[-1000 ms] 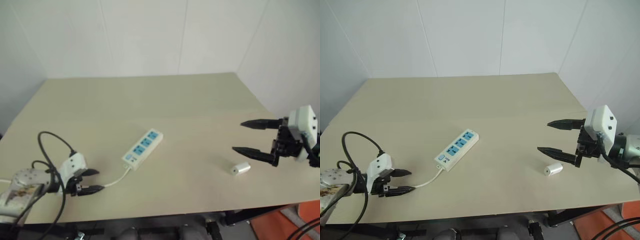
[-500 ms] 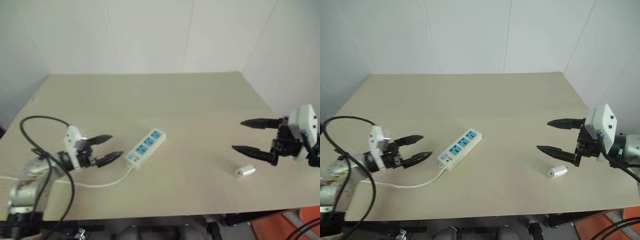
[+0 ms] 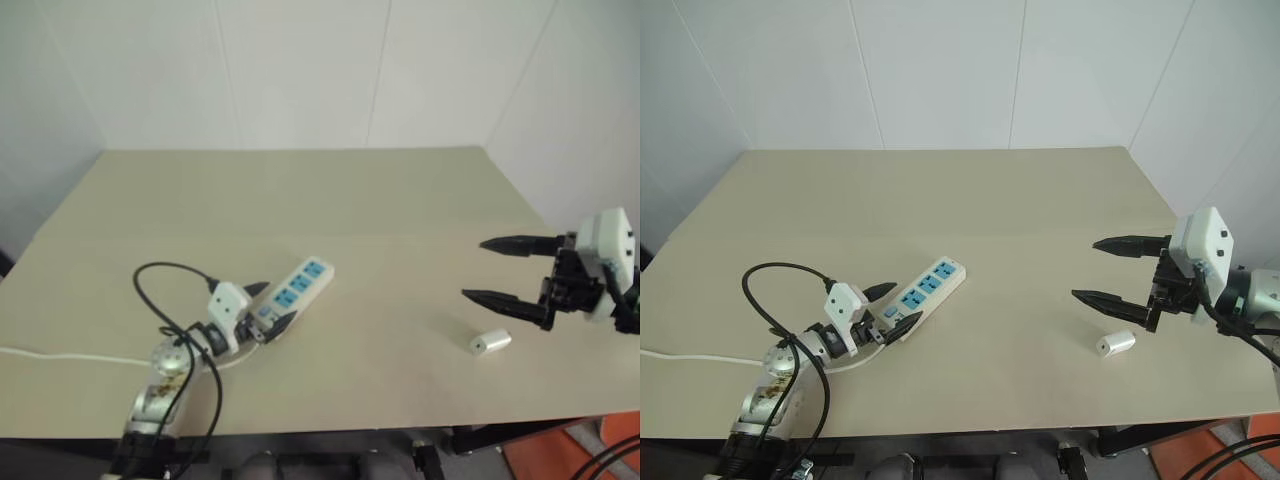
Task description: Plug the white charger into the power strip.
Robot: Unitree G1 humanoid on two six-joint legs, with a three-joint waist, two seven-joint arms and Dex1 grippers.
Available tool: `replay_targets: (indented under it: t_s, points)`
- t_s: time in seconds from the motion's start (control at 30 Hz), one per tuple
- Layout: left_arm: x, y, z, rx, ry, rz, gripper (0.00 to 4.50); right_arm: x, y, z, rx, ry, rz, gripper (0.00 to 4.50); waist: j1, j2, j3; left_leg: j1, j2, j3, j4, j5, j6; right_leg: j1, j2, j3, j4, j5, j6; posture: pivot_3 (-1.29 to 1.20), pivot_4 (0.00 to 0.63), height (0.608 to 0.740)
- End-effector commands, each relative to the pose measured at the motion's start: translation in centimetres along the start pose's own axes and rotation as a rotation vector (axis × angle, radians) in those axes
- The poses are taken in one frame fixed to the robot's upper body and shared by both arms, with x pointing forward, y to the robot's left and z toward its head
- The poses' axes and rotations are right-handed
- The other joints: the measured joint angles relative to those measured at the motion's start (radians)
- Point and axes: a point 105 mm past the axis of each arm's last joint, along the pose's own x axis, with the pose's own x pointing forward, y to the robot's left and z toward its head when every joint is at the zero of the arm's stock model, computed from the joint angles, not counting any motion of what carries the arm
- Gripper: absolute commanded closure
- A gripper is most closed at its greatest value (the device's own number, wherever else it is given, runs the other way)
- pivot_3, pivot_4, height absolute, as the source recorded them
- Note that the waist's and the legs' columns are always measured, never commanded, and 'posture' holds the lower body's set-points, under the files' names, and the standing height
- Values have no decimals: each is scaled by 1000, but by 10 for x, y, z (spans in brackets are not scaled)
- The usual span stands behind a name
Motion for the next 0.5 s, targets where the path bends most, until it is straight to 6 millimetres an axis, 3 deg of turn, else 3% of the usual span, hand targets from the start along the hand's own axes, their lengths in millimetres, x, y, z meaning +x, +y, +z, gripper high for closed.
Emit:
replay_targets:
  t_s: [0.03,0.5]
  points:
    - [2,-2,-1,1,-6,15,22,-3,-1,13,-47,-33,-10,39,0,0,0,0,0,0,0,0,0,0,0,0,0,0,0,0,150,740]
    - [10,-18,-16,-125,12,35,22,-2,1,12,-42,-29,2,39,3,1,-1,2,0,0,3,0,0,3,0,0,0,-2,5,0,150,740]
